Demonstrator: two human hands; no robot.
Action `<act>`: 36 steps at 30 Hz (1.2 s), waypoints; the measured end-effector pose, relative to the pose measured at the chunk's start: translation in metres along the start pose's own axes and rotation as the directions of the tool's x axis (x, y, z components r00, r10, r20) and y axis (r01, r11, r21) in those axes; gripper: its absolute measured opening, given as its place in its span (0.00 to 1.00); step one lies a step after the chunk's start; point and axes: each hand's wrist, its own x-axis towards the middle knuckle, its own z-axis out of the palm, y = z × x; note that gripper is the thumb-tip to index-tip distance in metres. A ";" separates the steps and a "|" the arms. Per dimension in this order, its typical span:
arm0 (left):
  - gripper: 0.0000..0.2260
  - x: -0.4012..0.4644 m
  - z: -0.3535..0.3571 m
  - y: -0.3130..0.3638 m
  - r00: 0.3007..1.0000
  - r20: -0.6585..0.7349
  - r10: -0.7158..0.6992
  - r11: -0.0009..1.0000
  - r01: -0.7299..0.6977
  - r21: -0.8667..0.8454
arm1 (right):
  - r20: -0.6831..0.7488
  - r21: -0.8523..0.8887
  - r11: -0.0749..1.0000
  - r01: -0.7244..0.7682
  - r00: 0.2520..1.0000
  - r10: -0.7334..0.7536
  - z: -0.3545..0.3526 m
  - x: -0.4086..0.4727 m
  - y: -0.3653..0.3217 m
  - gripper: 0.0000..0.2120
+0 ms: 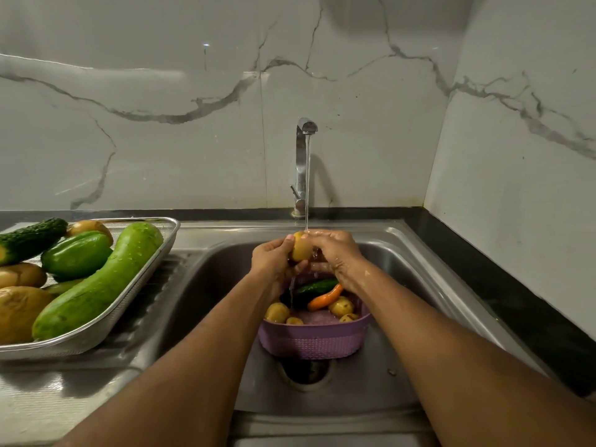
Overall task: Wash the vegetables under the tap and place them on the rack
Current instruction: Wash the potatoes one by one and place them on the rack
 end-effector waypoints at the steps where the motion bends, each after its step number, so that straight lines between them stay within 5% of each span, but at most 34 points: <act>1: 0.14 -0.001 0.001 0.000 1.000 0.006 0.000 1.000 0.000 0.003 | -0.035 0.000 1.000 0.011 0.999 -0.011 0.000 -0.001 0.001 0.08; 6: 0.14 -0.003 0.003 -0.001 0.999 0.036 0.004 0.999 -0.006 0.054 | -0.182 -0.029 0.998 0.064 0.981 -0.068 0.005 -0.002 0.006 0.08; 13: 0.13 0.001 0.002 0.000 1.000 -0.011 0.001 1.000 -0.001 -0.004 | 0.027 -0.019 1.000 0.015 1.000 -0.015 -0.003 -0.001 0.001 0.11; 20: 0.12 -0.009 0.004 0.000 0.994 0.096 0.046 0.996 -0.054 0.076 | -0.266 -0.072 0.995 0.065 0.961 -0.081 0.005 -0.001 0.008 0.09; 24: 0.10 -0.009 0.004 0.001 0.994 0.060 0.095 0.990 -0.101 0.094 | -0.133 -0.064 0.997 0.034 0.990 -0.043 0.000 -0.003 0.003 0.09; 28: 0.10 -0.002 0.008 -0.001 0.993 -0.008 0.114 0.989 -0.113 0.092 | 0.100 -0.073 0.997 0.036 0.995 -0.028 -0.006 -0.006 0.003 0.23; 36: 0.14 0.001 0.001 0.001 0.983 0.176 -0.042 0.999 0.044 -0.004 | 0.133 -0.176 0.977 0.117 0.987 -0.094 -0.013 -0.008 0.004 0.29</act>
